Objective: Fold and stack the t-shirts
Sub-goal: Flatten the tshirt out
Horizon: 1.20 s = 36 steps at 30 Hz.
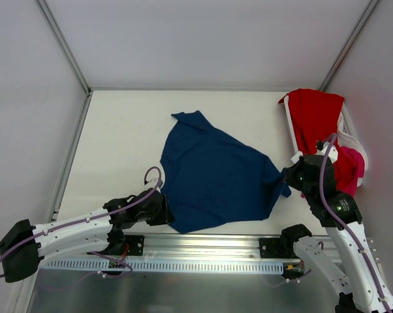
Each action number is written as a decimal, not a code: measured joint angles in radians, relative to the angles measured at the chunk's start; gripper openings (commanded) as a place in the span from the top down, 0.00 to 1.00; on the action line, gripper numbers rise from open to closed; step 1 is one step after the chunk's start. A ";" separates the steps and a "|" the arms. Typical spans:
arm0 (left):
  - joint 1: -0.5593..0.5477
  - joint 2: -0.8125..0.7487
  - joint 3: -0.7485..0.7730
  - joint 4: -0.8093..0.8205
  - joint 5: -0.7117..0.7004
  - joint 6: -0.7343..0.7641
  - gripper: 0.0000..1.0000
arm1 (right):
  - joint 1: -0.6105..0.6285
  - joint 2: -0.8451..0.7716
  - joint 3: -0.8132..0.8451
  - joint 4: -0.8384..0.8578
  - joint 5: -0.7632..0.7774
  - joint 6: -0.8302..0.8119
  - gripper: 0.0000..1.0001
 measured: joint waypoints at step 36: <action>-0.068 0.147 0.069 0.024 -0.006 0.014 1.00 | 0.000 0.013 -0.018 0.028 0.001 0.000 1.00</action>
